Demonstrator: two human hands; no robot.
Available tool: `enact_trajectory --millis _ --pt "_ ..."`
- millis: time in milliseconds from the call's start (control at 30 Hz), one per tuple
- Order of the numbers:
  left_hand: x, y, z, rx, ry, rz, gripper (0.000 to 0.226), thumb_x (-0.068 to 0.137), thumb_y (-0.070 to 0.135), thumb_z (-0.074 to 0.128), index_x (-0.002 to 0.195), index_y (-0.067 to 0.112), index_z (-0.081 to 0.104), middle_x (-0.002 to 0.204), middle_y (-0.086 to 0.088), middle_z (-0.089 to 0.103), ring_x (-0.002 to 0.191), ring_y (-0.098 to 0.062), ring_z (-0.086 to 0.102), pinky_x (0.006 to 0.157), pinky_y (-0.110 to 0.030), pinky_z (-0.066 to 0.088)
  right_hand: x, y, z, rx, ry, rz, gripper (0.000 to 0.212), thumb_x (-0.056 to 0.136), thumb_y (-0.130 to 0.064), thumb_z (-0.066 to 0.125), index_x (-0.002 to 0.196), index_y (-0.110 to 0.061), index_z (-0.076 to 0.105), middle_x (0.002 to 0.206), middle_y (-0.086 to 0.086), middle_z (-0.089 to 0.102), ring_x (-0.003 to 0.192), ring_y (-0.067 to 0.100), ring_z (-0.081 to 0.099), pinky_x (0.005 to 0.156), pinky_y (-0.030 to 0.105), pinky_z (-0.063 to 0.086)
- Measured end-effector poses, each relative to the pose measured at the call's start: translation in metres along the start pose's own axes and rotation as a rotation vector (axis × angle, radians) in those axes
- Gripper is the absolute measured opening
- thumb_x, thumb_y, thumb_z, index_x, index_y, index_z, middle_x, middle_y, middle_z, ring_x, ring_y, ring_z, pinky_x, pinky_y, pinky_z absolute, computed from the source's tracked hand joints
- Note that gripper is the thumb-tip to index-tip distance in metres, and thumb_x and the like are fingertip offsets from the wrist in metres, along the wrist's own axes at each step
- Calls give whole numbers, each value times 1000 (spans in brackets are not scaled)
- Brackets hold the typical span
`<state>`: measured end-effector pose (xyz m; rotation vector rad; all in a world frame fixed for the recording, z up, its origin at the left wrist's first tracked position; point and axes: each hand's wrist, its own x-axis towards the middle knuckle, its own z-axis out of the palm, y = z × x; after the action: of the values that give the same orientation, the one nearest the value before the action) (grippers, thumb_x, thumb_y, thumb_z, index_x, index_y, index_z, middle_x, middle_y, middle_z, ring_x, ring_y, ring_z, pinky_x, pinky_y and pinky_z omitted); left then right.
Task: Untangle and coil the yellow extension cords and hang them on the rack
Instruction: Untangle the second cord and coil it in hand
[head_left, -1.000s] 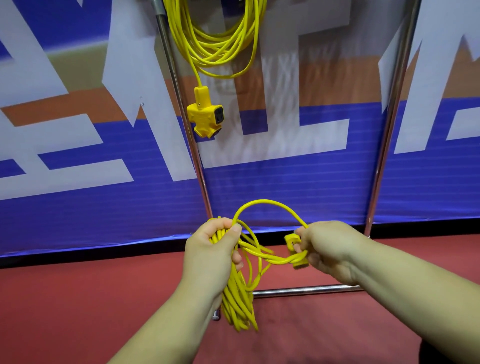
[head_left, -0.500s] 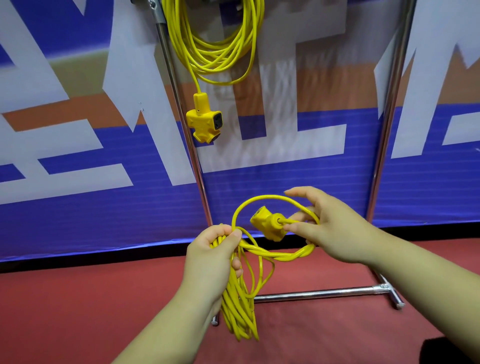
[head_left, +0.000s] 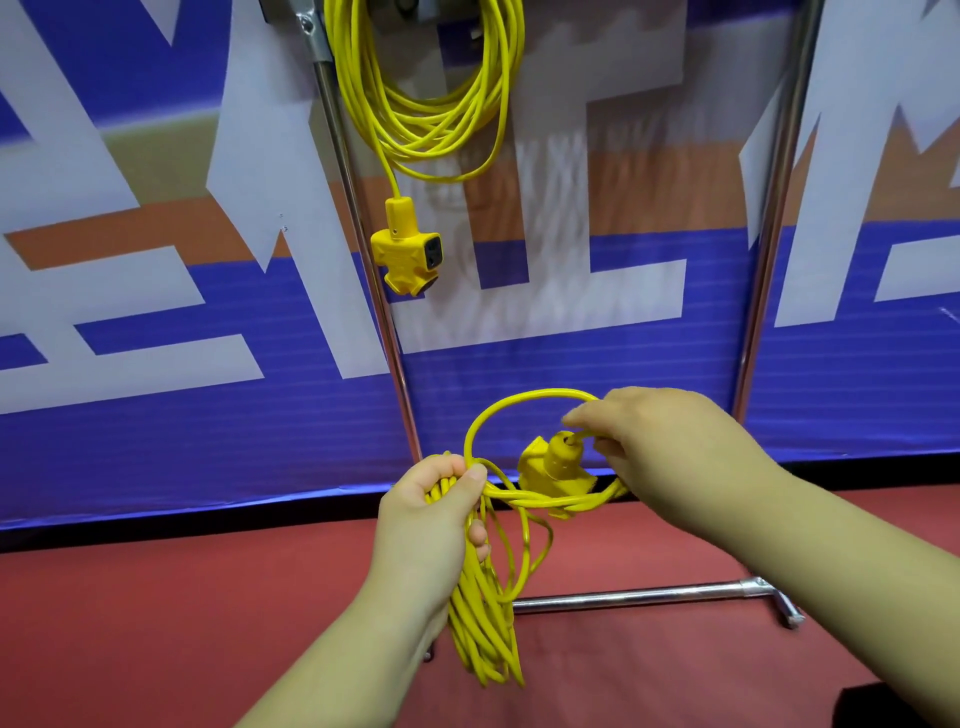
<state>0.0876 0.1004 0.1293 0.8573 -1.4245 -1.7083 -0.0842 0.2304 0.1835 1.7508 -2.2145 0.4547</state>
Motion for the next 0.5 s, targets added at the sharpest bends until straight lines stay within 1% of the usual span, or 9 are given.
enact_trajectory --millis 67,100,200,267,333,400,467,500 --pt "-2 3 1 1 -6 13 9 93 15 68 97 6 66 61 -11 50 46 -20 46 48 -29 44 4 -5 -1 -100 -24 56 28 96 -20 52 122 -30 58 106 -4 62 97 22 62 75 34 50" --pt "-3 5 1 2 -9 20 8 93 14 68 95 6 66 60 -10 50 45 -20 46 48 -29 44 5 -6 -2 -139 -33 83 24 96 -22 51 118 -29 59 104 -4 60 94 23 62 72 34 49" --pt "-5 7 0 23 -16 42 7 94 14 68 95 7 67 61 -9 51 46 -19 46 47 -28 44 8 -10 -7 -212 -49 156 14 96 -28 52 106 -24 62 89 -4 48 79 23 55 62 32 40" --pt "-5 8 0 33 -24 42 9 93 14 68 97 6 66 62 -10 51 46 -19 46 46 -28 44 8 -10 -7 -188 -32 178 19 96 -33 50 102 -22 64 90 -2 47 77 24 54 61 32 40" --pt "-5 8 -1 30 -24 31 11 93 14 68 99 5 66 63 -10 50 46 -20 46 45 -28 44 6 -6 -2 -130 73 159 22 95 -36 53 97 -21 69 101 0 52 81 25 56 61 32 41" --pt "-3 8 -4 13 -12 7 14 94 15 68 101 3 66 62 -11 50 46 -20 45 44 -28 44 4 0 5 5 218 141 13 89 -30 68 89 -20 76 109 2 54 88 26 58 63 32 45" --pt "-1 7 -7 -13 -1 -34 17 94 16 68 104 3 66 63 -11 50 46 -19 45 44 -27 43 2 4 10 192 283 130 5 84 -25 77 87 -21 79 114 0 53 100 24 56 74 36 48" --pt "0 7 -8 -25 4 -53 18 94 17 68 106 3 66 63 -10 50 46 -19 45 43 -27 43 1 5 10 293 298 118 4 84 -25 78 87 -23 78 114 -2 51 104 21 53 80 36 47"
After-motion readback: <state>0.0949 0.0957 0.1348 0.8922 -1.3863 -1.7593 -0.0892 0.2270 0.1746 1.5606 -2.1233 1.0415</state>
